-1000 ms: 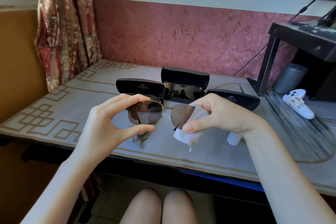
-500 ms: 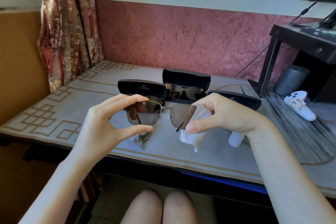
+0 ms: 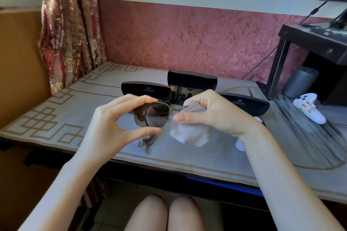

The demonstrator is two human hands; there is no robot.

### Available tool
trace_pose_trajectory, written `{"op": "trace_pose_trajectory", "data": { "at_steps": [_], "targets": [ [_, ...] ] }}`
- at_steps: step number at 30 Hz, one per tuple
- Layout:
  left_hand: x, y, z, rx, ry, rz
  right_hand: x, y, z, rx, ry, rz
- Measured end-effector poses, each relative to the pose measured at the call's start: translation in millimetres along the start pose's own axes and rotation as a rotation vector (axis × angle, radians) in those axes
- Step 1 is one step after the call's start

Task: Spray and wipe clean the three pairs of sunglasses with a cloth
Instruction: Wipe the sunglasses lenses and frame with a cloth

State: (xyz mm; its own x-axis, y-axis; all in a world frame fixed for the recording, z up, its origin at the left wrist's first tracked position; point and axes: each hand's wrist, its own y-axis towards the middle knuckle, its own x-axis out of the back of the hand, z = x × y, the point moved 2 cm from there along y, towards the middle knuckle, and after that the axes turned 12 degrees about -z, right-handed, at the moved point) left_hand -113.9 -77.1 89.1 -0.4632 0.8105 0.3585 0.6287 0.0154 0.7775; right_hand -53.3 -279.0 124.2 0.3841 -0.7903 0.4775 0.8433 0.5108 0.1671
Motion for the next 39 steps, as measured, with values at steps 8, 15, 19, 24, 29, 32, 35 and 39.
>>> {"op": "trace_pose_trajectory", "data": {
  "at_steps": [8,15,19,24,29,32,35,39],
  "targets": [
    [-1,1,0,0.01,-0.038,0.034,6,-2,1,0.061,-0.043,-0.032],
    [-2,-1,-1,0.028,-0.024,0.004,6,-7,-3,0.031,0.104,-0.021],
    [-4,-3,-1,0.044,-0.013,-0.032,13,-10,-9,0.02,0.109,-0.088],
    [-3,-3,2,0.057,0.001,-0.074,23,-15,-19,0.017,0.117,-0.132],
    [-3,-6,5,0.065,0.002,-0.084,30,-21,-26,0.004,0.098,-0.082],
    [-3,-6,6,0.063,0.001,-0.083,32,-23,-28,0.014,0.066,-0.023],
    [-3,-6,7,0.066,-0.009,-0.074,32,-22,-29,0.0,0.022,0.027],
    [-4,-6,7,0.066,-0.019,-0.061,30,-20,-26,-0.031,0.006,0.112]
  ]
}}
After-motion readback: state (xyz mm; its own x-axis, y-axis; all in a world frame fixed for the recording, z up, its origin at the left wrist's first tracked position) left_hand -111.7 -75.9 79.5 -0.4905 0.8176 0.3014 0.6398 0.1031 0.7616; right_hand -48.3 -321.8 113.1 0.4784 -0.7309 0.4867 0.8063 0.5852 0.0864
